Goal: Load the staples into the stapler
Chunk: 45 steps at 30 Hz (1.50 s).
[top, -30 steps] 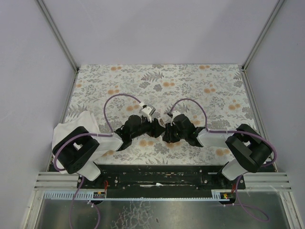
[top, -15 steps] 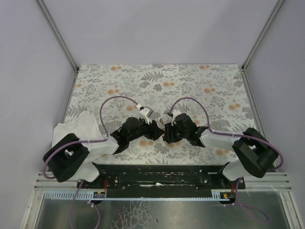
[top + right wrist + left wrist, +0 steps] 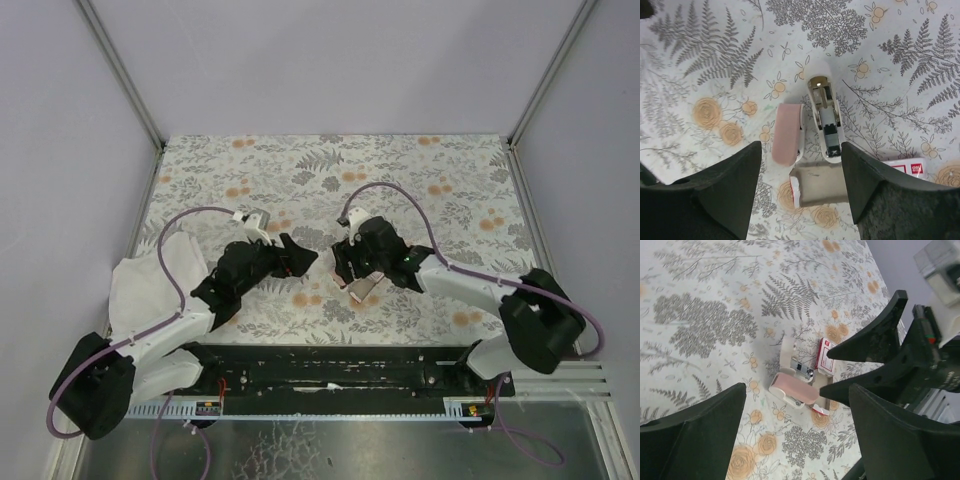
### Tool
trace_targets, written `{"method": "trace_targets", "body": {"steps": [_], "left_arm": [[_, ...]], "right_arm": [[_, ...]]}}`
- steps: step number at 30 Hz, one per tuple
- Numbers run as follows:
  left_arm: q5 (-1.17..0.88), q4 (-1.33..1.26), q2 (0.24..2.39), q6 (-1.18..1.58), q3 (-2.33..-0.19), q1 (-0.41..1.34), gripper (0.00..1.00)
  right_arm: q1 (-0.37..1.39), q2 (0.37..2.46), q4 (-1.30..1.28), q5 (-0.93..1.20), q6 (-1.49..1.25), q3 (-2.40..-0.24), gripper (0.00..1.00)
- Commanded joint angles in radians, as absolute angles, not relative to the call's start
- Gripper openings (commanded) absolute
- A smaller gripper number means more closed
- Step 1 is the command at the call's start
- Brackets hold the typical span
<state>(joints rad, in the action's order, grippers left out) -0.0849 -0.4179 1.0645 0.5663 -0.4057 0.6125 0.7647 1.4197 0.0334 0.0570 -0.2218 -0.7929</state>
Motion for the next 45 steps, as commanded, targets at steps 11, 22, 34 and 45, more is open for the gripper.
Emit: {"method": "trace_targets", "body": {"steps": [11,22,34,45], "left_arm": [[-0.154,-0.273,0.936,0.746,-0.323,0.5,0.84],[-0.181,-0.278,0.933,0.712,-0.314,0.476,0.85],[-0.191,-0.274,0.928,0.704,-0.308,0.465,0.85],[-0.199,-0.285,0.931,0.709,-0.302,0.463,0.85]], "right_arm": [[0.87,1.655,0.006,-0.036,-0.124,-0.92,0.67],[0.89,1.738,-0.024,-0.062,-0.11,-0.927,0.58],[0.896,1.596,-0.119,-0.117,-0.132,-0.954,0.66],[0.903,1.568,-0.104,-0.06,-0.209,-0.908,0.62]]}}
